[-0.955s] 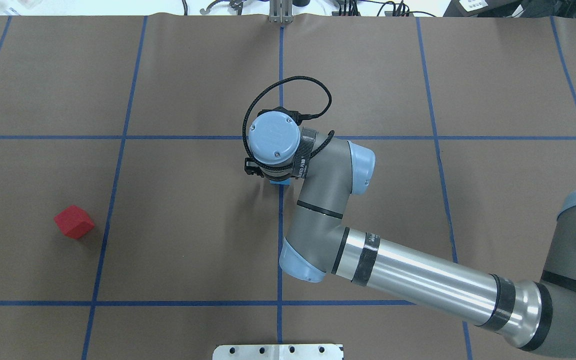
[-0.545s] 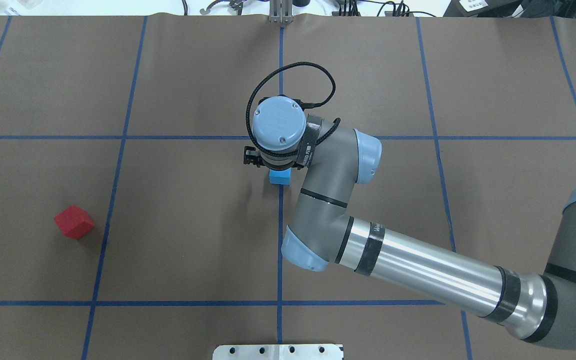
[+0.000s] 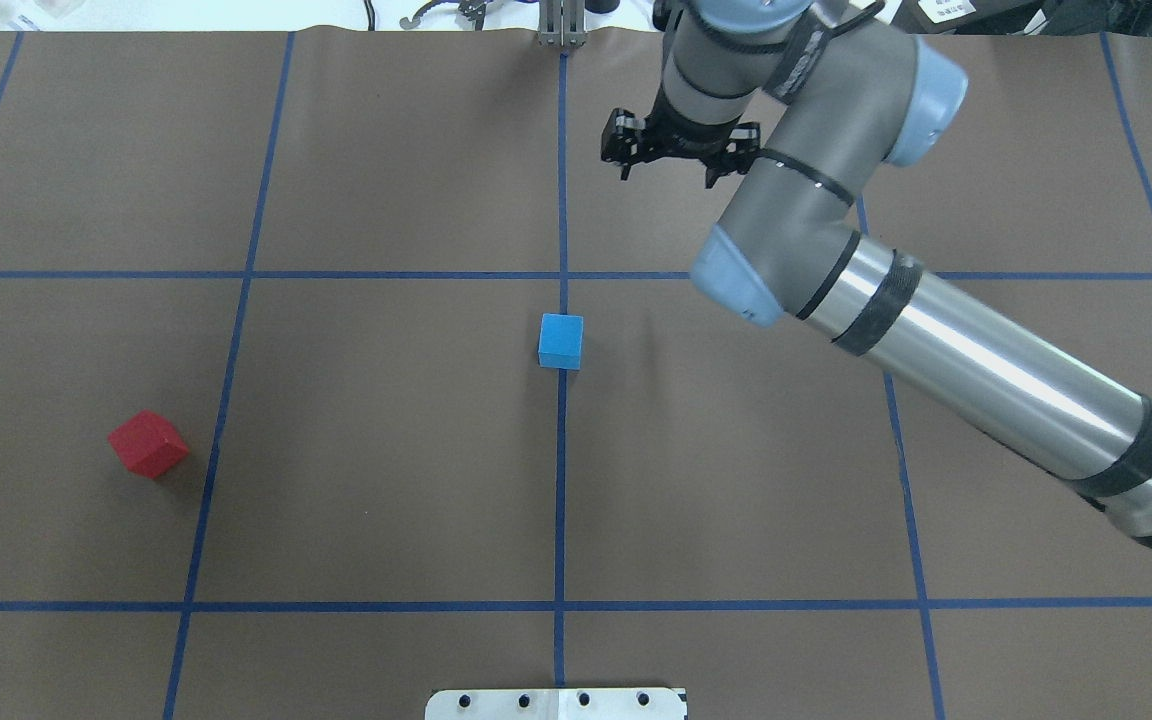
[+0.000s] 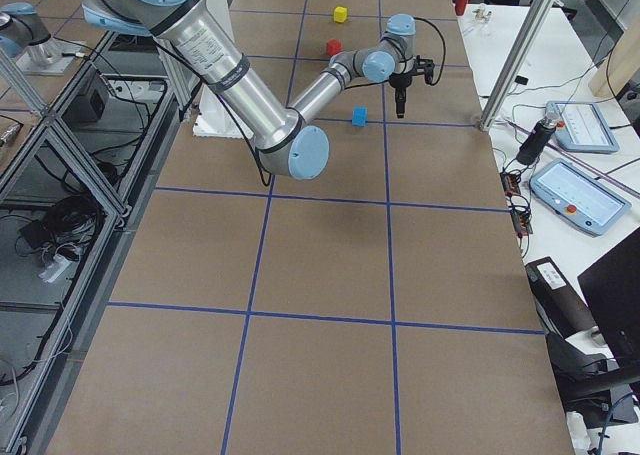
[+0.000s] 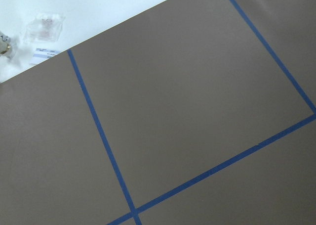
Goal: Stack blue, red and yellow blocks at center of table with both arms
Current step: 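Raise the right arm away while the left arm reaches toward the red cube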
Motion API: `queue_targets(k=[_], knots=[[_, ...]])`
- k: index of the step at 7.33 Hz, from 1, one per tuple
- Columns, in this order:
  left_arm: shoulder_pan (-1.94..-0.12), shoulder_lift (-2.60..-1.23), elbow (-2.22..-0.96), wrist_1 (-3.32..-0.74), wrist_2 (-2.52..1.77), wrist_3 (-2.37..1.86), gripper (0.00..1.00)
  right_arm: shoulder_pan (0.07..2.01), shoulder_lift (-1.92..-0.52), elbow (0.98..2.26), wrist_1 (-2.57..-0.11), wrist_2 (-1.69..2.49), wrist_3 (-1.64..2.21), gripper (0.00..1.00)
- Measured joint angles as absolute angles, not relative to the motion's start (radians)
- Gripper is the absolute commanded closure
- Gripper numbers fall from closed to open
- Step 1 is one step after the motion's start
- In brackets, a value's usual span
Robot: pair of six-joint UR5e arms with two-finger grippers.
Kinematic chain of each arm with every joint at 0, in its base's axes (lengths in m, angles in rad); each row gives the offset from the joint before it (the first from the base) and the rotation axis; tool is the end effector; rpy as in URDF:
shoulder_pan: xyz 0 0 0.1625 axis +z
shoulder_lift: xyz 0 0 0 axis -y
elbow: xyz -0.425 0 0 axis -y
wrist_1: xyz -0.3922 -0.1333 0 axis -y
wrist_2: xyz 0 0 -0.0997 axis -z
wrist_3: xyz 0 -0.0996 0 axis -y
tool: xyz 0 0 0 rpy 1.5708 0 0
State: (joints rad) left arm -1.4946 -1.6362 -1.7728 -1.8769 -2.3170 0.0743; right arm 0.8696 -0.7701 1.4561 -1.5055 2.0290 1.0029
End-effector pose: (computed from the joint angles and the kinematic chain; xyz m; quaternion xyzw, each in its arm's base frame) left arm -0.0252 -0.5329 0.4903 0.2631 0.3499 0.1700 0.8829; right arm -0.4108 -0.6248 0.2072 0.0763 -0.4080 0.0538 0.9082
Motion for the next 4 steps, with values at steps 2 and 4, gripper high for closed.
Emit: queue_targets(k=[2, 4], knots=[[-1.405, -1.627, -1.802, -1.915, -2.317, 0.009, 0.00, 1.048, -0.925, 1.573, -1.562, 2.134, 0.731, 0.00], [-1.267, -1.562, -1.853, -2.036, -2.307, -0.170, 0.00, 1.206, -1.081, 1.639, -1.594, 2.202, 0.433, 0.00]])
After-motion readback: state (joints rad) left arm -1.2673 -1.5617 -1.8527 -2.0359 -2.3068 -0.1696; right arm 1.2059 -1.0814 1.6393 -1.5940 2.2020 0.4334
